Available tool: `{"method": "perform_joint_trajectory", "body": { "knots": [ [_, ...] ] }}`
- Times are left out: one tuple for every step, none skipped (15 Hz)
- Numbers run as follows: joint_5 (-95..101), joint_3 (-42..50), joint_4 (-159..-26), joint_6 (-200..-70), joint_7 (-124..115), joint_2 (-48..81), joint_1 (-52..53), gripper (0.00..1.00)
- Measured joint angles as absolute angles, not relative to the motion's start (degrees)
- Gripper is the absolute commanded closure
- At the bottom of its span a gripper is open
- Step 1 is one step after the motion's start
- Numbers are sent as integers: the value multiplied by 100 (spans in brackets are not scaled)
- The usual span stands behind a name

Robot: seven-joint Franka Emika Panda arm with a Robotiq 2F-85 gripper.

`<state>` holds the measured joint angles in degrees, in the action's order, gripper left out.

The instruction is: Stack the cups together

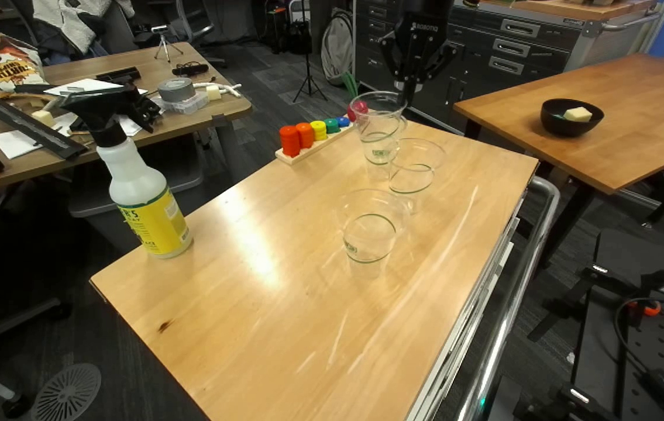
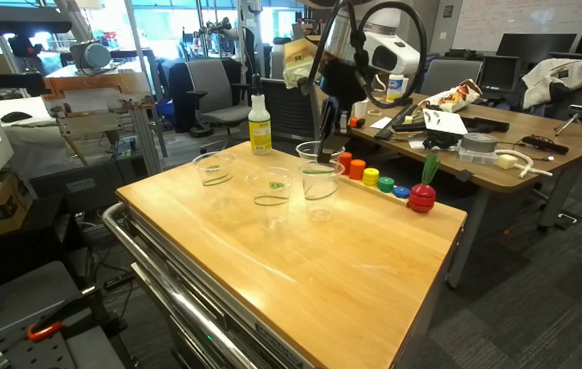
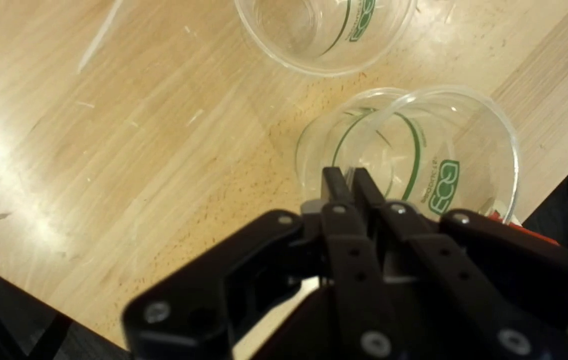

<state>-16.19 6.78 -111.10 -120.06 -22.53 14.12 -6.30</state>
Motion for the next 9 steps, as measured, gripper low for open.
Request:
{"method": "perform_joint_trajectory", "body": {
  "knots": [
    [-1619, 678, -11159, -12006, -2222, 1411, -630, 64],
    [-1611, 678, -11204, -12009, -2197, 1410, -630, 55],
    [-1605, 678, -11244, -12015, -2175, 1408, -629, 49],
    [-1599, 678, -11280, -12028, -2161, 1405, -627, 39],
    [-1585, 678, -11311, -12046, -2150, 1402, -626, 33],
    [-1557, 678, -11329, -12062, -2144, 1401, -625, 24],
    [-1510, 678, -11342, -12073, -2143, 1398, -624, 17],
    [-1459, 678, -11349, -12078, -2143, 1395, -624, 9],
    [-1401, 678, -11354, -12081, -2143, 1392, -624, 2]
  ]
}}
